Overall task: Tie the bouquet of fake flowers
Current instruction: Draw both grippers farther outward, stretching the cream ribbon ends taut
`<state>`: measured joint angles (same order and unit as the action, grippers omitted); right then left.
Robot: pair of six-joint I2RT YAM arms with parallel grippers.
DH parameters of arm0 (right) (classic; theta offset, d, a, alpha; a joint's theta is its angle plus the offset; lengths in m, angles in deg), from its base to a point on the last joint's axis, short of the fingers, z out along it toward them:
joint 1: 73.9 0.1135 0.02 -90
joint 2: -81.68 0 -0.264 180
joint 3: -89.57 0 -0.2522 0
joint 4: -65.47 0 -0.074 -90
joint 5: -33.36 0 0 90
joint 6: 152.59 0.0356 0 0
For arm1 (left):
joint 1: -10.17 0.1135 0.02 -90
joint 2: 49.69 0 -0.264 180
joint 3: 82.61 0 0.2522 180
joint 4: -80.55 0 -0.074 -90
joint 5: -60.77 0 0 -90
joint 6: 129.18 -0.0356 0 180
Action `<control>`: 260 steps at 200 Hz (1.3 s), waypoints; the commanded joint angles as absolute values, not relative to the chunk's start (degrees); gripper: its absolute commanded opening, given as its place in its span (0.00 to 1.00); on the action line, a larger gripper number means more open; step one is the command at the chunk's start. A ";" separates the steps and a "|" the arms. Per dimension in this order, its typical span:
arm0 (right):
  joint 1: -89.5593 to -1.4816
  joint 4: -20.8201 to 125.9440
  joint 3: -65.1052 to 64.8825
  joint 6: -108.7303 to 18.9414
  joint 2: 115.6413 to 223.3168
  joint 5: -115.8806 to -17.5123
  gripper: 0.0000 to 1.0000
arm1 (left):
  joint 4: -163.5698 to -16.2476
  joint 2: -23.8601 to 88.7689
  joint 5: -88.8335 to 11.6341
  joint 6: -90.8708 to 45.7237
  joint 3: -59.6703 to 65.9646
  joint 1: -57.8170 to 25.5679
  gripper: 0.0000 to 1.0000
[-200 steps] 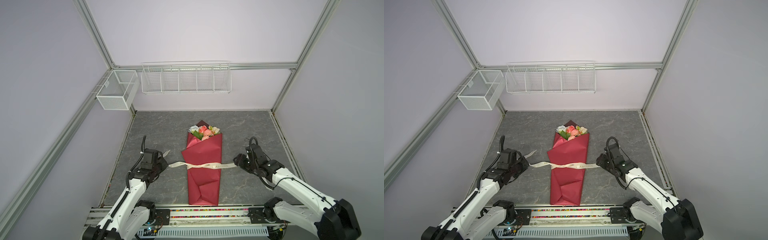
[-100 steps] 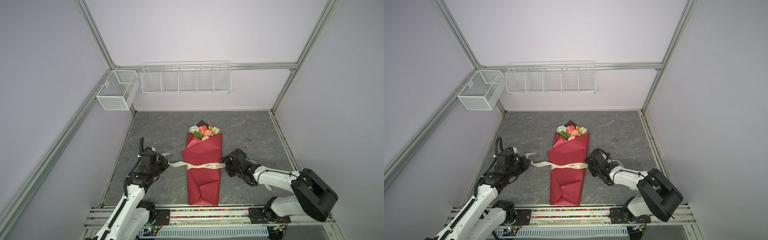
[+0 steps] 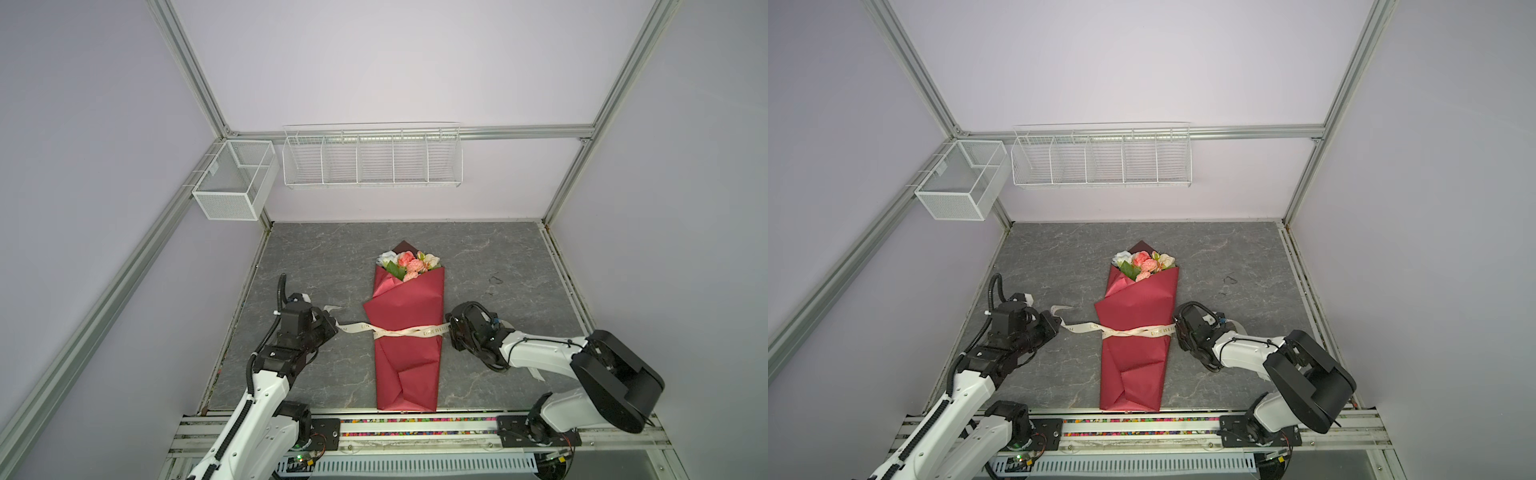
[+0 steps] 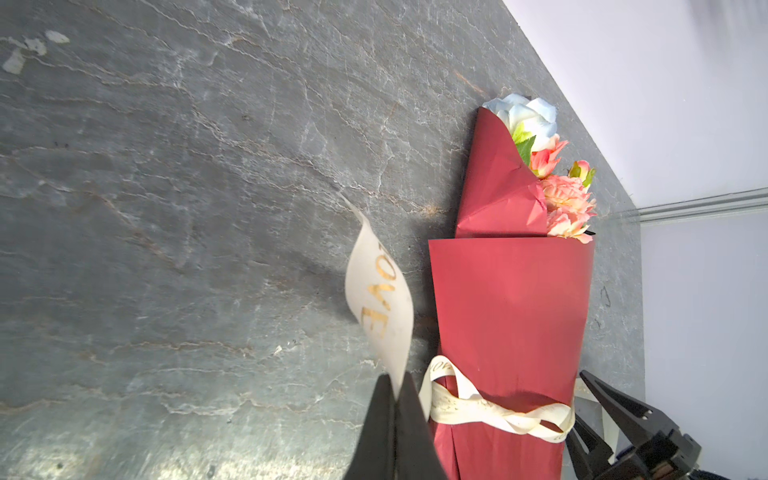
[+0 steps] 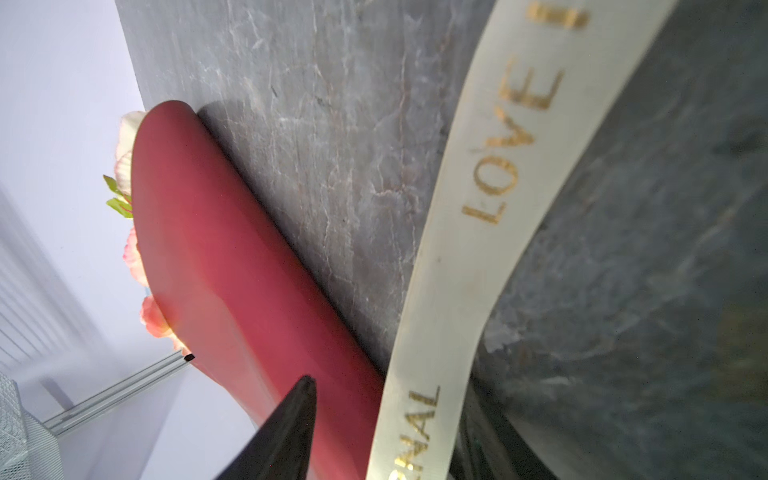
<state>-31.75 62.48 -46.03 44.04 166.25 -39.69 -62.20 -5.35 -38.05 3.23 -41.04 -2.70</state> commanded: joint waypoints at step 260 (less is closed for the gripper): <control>-50.38 25.24 -40.41 -2.36 148.93 -25.05 0.06 | -53.87 6.19 -32.06 6.00 -39.72 24.91 0.00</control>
<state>-47.14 28.77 -40.20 6.11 149.01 -28.96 -52.98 4.94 -33.41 6.84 -39.29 22.33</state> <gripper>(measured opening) 0.061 0.049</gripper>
